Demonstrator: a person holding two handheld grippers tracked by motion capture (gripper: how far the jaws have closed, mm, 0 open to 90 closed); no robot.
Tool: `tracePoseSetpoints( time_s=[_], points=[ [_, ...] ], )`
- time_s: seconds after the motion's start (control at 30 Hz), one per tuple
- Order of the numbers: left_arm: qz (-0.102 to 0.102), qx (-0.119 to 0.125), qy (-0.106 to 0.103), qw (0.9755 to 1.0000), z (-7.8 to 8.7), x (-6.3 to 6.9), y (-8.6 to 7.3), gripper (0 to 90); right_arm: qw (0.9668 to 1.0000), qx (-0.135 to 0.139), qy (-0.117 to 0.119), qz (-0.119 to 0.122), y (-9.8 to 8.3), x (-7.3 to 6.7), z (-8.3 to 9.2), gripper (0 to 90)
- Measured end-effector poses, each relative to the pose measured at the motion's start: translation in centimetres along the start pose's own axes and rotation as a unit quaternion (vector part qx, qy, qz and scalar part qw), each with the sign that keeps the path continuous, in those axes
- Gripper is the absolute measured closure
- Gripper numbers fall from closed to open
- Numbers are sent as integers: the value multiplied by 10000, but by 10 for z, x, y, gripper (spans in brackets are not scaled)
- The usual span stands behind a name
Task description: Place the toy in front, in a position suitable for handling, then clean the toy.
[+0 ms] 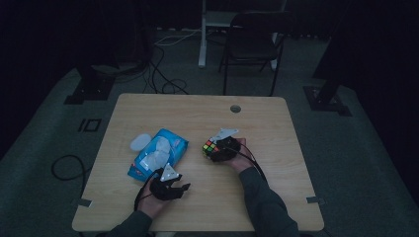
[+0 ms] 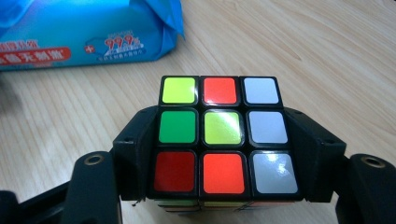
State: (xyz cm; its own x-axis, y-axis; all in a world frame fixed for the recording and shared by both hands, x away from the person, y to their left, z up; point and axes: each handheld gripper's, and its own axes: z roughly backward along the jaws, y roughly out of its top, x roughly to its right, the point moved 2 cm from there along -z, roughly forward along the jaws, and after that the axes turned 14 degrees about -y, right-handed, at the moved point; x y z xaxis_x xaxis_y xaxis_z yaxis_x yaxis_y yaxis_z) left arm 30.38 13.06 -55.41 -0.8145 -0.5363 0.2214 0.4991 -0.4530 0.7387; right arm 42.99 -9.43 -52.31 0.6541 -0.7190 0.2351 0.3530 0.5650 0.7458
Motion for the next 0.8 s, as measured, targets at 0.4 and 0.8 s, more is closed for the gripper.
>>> tracePoseSetpoints(
  time_s=[0.4, 0.8],
  points=[
    [11, 4, -6, 10000, 1, 0, 0, 497, 9997, -45, 63, -221, -16, 0, 6, 337],
    [12, 103, -50, 9999, 3, 1, 2, 493, 9993, -26, 145, -333, -18, 3, 6, 337]
  ],
)
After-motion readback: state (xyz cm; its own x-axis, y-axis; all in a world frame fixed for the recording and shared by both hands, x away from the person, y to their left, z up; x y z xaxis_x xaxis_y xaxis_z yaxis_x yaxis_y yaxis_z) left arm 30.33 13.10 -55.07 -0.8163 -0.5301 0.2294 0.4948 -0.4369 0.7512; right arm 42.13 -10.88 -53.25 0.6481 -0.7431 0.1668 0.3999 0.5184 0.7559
